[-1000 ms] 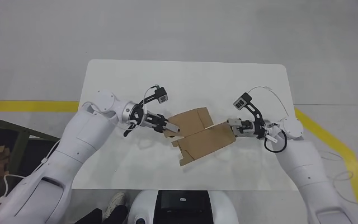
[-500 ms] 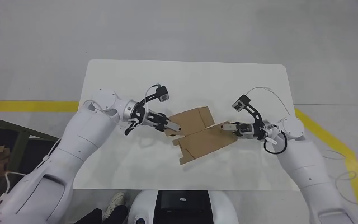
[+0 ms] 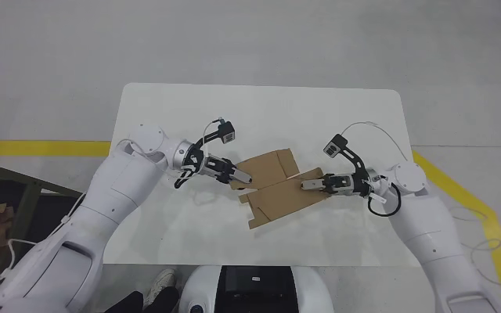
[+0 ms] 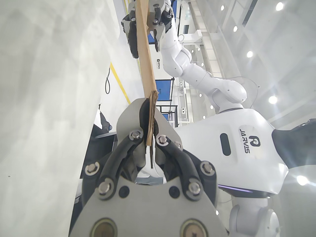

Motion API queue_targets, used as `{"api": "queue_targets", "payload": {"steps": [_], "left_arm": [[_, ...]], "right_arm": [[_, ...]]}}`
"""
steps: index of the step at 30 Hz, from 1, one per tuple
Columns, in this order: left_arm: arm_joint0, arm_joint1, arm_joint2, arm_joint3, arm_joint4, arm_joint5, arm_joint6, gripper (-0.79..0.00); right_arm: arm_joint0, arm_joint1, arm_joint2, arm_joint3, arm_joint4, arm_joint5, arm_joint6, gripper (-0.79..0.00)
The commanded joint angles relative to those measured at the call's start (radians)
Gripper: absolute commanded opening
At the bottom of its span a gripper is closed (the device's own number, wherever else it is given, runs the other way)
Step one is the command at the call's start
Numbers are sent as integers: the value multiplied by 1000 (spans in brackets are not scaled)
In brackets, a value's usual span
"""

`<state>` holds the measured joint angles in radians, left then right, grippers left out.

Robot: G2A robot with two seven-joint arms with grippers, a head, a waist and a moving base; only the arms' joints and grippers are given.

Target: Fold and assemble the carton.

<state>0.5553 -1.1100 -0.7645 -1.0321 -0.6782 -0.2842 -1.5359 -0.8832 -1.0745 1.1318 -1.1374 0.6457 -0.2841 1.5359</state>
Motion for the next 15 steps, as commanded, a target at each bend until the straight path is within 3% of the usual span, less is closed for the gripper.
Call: {"api": "queue_targets", "payload": {"steps": [1,12,13,14,15], "left_arm": [[-2,-2,4,4,0,0,0,-785],[-12,-4,18,9,0,0,0,-785],[-12,-4,18,9,0,0,0,-751],[-12,-4,17,9,0,0,0,-554],[-12,-4,16,9,0,0,0,-453]], "right_arm": [[0,1,-1,-3,-3,0,0,-588],[4,3,-8,6,-5,-5,-5,-782],[5,3,-9,8,-4,-4,-4,-785],[6,3,-10,10,-2,-5,-5,-785],[7,3,-10,11,-2,-5,-5,-785]]}}
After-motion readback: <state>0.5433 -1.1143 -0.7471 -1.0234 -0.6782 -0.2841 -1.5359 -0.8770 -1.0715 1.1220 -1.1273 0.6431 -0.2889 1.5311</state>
